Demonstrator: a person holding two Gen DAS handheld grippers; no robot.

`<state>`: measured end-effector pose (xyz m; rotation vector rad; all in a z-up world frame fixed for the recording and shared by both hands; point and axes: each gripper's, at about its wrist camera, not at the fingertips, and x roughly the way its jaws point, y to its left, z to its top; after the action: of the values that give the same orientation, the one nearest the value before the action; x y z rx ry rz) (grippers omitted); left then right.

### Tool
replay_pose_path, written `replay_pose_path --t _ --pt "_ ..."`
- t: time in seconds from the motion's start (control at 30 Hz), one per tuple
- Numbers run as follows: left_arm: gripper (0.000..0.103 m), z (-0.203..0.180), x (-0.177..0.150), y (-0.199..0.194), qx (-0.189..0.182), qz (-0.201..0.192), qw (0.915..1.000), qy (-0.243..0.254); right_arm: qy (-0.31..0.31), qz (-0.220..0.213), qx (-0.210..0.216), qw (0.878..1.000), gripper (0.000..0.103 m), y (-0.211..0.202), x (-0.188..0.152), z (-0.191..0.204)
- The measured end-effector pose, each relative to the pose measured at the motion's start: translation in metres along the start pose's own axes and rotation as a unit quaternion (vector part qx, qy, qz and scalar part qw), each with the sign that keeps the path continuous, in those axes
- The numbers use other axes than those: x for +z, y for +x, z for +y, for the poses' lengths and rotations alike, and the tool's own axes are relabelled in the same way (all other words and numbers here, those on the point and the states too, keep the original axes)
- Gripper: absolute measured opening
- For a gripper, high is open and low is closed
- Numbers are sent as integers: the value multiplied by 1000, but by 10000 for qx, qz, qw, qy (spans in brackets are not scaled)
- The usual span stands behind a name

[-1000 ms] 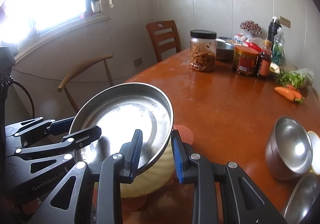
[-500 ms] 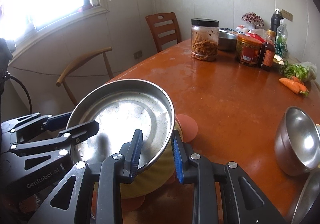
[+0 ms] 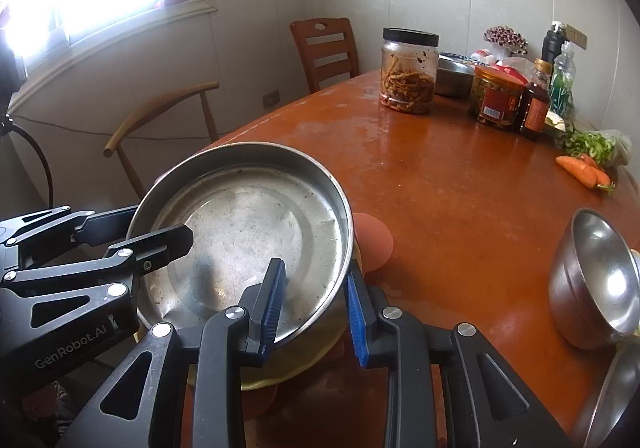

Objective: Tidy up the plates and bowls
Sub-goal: 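Lift the steel pan with the left gripper and carry it over the stacked plates, then lower the steel pan onto the yellow shell plate and open the left gripper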

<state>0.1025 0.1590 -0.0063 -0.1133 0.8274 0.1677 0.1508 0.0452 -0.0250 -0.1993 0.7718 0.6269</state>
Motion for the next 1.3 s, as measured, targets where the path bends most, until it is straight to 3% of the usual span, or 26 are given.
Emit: replay_pose_path --t 0.37,1.3 --pt "39 -3 -3 1 19 44 10000 31 -264 -59 -385 9989 35 -1 -2 5" --pt "39 -5 -3 -6 -54 -19 10000 27 -60 -27 -199 9998 44 -8 -2 -4"
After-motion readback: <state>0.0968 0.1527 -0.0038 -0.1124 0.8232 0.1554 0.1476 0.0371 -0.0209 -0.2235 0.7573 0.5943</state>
